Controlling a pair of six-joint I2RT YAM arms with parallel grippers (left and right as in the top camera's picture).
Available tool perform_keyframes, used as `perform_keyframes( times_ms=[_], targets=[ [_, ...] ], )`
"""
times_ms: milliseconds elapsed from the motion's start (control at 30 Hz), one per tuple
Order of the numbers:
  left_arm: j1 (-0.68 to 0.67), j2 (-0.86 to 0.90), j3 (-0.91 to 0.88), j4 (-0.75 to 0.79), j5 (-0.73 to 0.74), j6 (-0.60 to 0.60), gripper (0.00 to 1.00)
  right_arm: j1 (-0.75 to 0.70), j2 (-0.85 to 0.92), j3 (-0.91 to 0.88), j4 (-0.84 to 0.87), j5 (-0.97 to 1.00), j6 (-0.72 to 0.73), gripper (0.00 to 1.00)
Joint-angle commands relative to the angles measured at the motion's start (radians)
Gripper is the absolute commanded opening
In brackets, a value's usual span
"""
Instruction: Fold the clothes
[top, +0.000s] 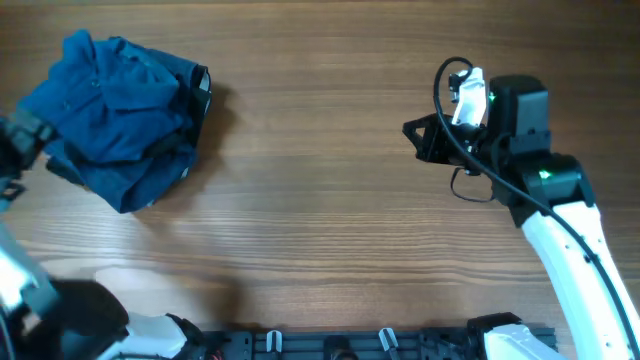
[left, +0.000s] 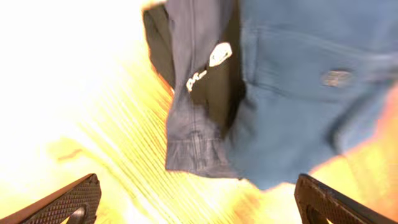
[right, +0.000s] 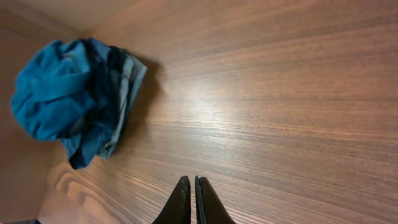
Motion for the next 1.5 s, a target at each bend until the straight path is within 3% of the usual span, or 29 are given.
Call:
perform_keyframes(
  times_ms=[0,33,100,167,233,267,333,367,433,667,800,867,900,1067,1133,1233,1467],
  targets=[
    [-0.013,-0.148,0.071,-0.03,0.109,0.023,1.0,-0.002,-0.059,0.023,0.018,-0.048,-0.114,0.05],
    [-0.037,-0.175,0.071,-0.037,0.19,0.089,1.0,-0.002,-0.072,0.029,0.024,-0.074,-0.161,0.08],
    [-0.125,-0.229,0.071,-0.053,0.338,0.241,0.9,-0.002,-0.114,0.045,0.035,-0.132,-0.259,0.17],
    [-0.249,-0.288,0.071,-0.06,0.346,0.341,0.87,-0.002,-0.166,0.055,0.058,-0.13,-0.283,0.25],
    [-0.377,-0.361,0.071,-0.055,0.24,0.347,0.99,-0.002,-0.216,0.056,0.09,-0.128,-0.282,0.4],
    [-0.448,-0.404,0.071,-0.057,0.118,0.313,0.99,-0.002,-0.246,0.056,0.105,-0.128,-0.283,0.53],
    [-0.536,-0.462,0.071,-0.07,-0.074,0.219,1.0,-0.002,-0.29,0.056,0.119,-0.128,-0.288,1.0],
    [-0.594,-0.504,0.07,-0.094,-0.184,0.16,1.0,-0.002,-0.322,0.056,0.121,-0.128,-0.302,1.0],
    [-0.649,-0.562,0.07,-0.125,-0.245,0.13,1.0,-0.002,-0.357,0.056,0.121,-0.128,-0.304,1.0],
    [-0.669,-0.682,0.07,-0.129,-0.176,0.13,1.0,-0.002,-0.394,0.056,0.037,-0.132,-0.276,1.0],
    [-0.669,-0.699,0.07,-0.132,-0.176,0.13,1.0,-0.002,-0.387,0.055,-0.038,-0.132,-0.036,1.0],
    [-0.669,-0.699,0.07,-0.132,-0.176,0.13,1.0,-0.002,-0.377,0.055,-0.054,-0.132,0.206,1.0],
    [-0.669,-0.699,0.07,-0.132,-0.176,0.13,1.0,-0.002,-0.372,0.055,-0.087,-0.104,0.209,1.0],
    [-0.669,-0.699,0.07,-0.132,-0.176,0.13,1.0,-0.004,-0.373,0.055,-0.114,0.048,0.172,1.0],
    [-0.669,-0.699,0.07,-0.132,-0.176,0.13,1.0,-0.003,-0.395,0.055,-0.09,0.063,0.021,1.0],
    [-0.669,-0.699,0.07,-0.132,-0.176,0.13,1.0,-0.003,-0.444,0.047,-0.077,0.107,-0.063,0.99],
    [-0.669,-0.699,0.07,-0.132,-0.176,0.13,1.0,-0.016,-0.782,-0.206,0.038,0.57,-0.338,1.0]
  ],
)
